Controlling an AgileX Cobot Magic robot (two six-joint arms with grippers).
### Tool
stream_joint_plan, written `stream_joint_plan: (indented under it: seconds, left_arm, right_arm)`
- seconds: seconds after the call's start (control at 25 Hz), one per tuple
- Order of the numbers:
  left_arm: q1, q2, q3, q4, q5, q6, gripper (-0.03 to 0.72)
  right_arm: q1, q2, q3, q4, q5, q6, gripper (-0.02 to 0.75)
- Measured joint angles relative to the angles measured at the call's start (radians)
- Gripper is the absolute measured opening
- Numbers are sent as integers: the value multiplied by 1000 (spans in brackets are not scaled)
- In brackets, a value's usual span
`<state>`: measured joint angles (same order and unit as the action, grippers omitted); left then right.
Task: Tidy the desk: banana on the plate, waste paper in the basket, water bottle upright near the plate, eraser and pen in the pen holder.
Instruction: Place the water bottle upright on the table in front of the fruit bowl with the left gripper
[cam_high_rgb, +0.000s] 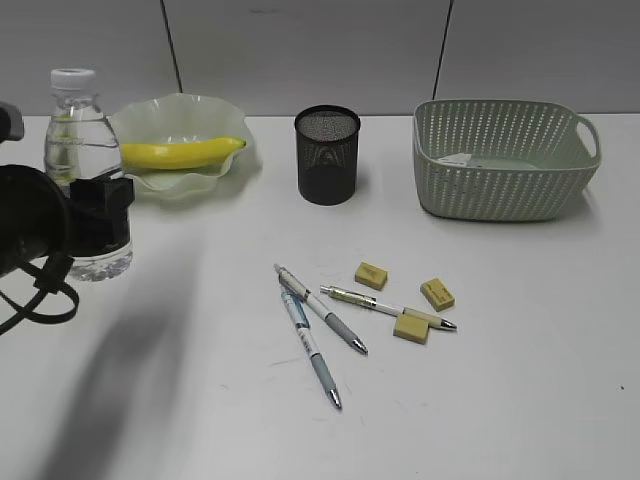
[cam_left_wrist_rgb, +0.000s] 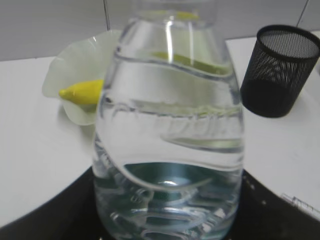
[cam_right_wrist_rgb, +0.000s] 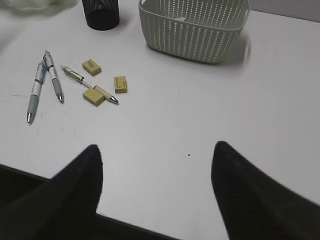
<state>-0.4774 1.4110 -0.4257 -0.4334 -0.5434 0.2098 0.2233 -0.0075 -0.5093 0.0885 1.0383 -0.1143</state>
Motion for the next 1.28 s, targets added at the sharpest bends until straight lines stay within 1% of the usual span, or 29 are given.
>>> stream_joint_plan:
  seconds: [0.12, 0.24, 0.32, 0.44, 0.52, 0.6, 0.96, 1.28]
  left_arm:
    - [-9, 100, 22, 111, -226, -123, 490]
    - [-10, 228, 22, 187, -496, -166, 490]
    - [-11, 303, 15, 210, -582, -174, 490]
    - [-3, 398, -18, 250, -592, -177, 490]
    - [4, 443, -50, 305, -592, -178, 490]
    - [7, 476, -85, 333, -599, -178, 490]
    - [14, 656, -203, 317, -606, -178, 490]
    - [14, 680, -214, 312, -623, -178, 490]
  right_arm:
    - [0, 0, 0, 0, 0, 0, 538]
    - [0, 0, 0, 0, 0, 0, 538]
    - [0, 0, 0, 0, 0, 0, 538]
    - [0, 0, 0, 0, 0, 0, 538]
    - [0, 0, 0, 0, 0, 0, 538]
    - [0, 0, 0, 0, 0, 0, 538]
    - [0, 0, 0, 0, 0, 0, 538]
    - [0, 0, 0, 0, 0, 0, 538]
